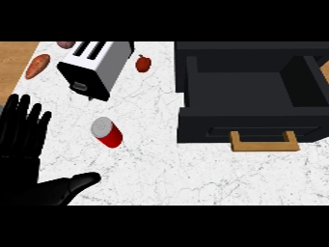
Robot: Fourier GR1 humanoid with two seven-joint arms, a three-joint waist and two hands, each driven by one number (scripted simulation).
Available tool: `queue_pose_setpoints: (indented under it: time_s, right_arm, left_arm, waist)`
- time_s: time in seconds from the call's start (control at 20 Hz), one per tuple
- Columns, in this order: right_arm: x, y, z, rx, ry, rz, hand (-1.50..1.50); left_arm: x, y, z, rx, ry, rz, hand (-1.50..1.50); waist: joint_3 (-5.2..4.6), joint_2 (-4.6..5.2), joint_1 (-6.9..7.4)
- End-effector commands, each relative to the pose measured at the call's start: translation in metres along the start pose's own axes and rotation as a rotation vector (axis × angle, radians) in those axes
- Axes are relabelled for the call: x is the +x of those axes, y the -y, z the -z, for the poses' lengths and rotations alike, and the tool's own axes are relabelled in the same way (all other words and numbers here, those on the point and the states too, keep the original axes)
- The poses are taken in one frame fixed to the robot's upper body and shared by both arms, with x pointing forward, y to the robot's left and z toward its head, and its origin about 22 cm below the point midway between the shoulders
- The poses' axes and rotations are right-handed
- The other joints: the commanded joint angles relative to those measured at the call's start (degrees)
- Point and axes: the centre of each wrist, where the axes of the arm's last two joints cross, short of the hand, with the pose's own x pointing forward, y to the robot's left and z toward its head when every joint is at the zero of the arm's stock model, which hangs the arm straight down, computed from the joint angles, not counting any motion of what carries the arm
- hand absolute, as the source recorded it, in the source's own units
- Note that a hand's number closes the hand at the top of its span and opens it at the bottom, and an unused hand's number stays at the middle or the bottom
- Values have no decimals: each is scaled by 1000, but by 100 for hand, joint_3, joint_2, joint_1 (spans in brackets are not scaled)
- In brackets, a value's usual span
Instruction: Pick up the can, place it into the drawer and close the drawer
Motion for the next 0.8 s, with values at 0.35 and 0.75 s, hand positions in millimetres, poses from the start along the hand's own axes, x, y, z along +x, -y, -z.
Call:
queue_pose_setpoints:
  time_s: [0.35,0.75]
  right_arm:
    - [2,18,-9,3,10,10,-150]
    - [9,21,-26,1,-12,9,-150]
  left_arm:
    - [-43,14,44,36,-51,-24,-150]
    - [-80,6,53,44,-85,1,-150]
  waist:
    - [-1,4,-3]
    - [-2,1,4]
